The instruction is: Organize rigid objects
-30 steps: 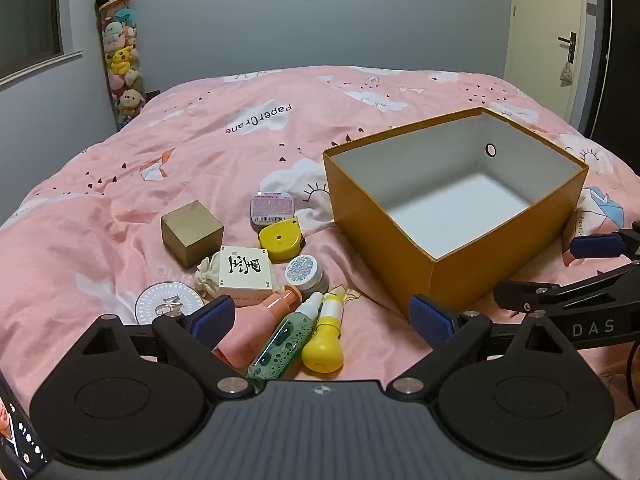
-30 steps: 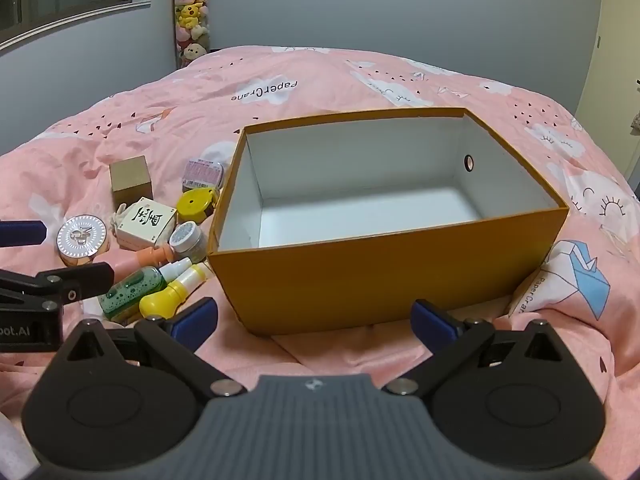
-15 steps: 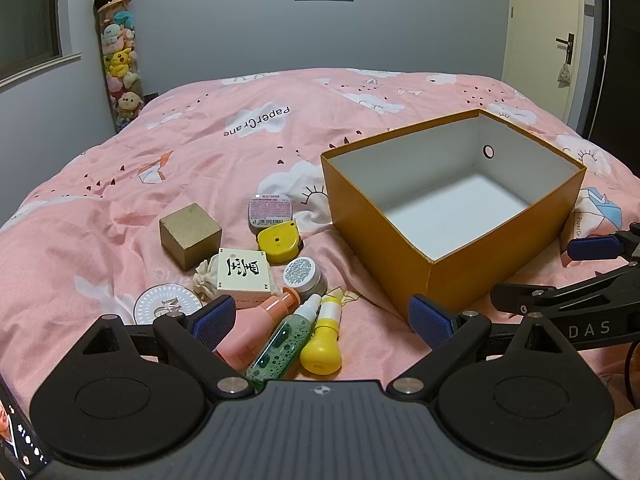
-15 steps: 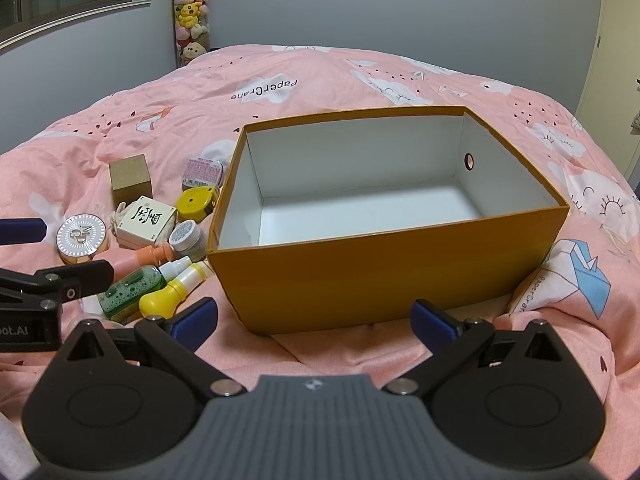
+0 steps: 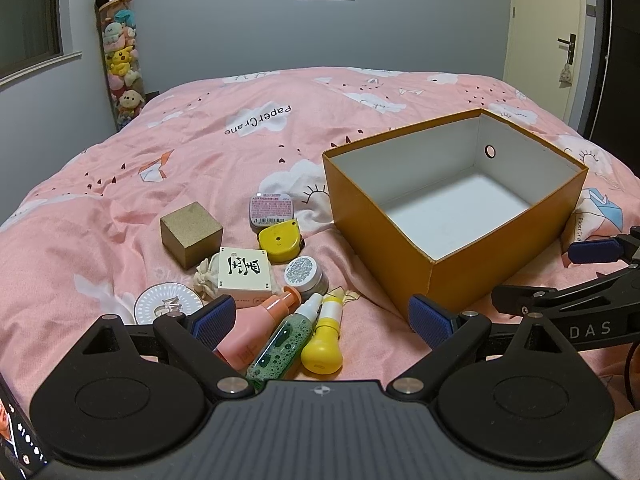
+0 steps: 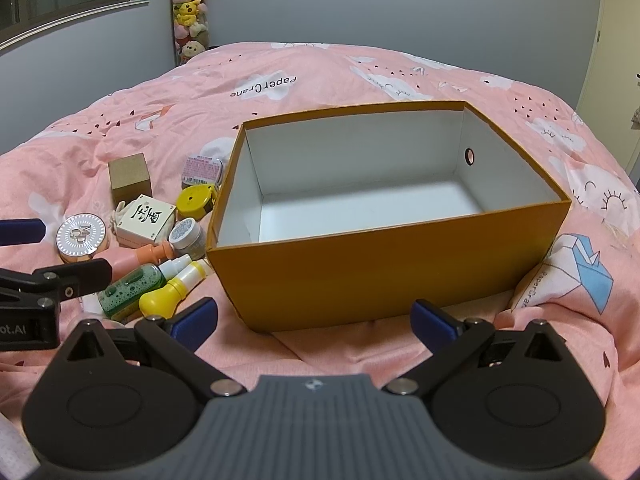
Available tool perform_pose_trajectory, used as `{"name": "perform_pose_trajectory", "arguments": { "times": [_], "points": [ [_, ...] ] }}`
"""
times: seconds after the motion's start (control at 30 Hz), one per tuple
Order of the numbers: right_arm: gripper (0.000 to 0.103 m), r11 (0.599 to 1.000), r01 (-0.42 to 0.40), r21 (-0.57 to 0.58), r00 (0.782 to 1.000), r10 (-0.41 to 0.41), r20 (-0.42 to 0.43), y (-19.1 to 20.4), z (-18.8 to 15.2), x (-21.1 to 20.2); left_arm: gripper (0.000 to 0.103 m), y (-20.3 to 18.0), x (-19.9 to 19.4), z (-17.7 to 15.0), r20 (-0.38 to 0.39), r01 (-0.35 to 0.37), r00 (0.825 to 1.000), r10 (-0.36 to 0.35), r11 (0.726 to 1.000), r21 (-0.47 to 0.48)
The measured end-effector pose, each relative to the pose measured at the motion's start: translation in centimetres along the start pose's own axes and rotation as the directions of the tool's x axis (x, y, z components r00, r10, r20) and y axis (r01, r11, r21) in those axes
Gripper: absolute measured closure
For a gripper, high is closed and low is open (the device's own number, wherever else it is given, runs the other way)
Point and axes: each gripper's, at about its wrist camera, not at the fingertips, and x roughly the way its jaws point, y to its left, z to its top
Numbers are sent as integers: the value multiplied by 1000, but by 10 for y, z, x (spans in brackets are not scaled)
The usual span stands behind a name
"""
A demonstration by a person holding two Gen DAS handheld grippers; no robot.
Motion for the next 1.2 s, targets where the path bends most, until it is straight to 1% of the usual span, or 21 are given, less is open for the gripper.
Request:
{"name": "perform_pose_trajectory", "arguments": {
  "times": [1.2],
  "points": [
    [2,1000,-6,22,1000,7,-23,-1,2,3,0,1,1,0,-1,0,1000,0,1000,-2]
  ]
}}
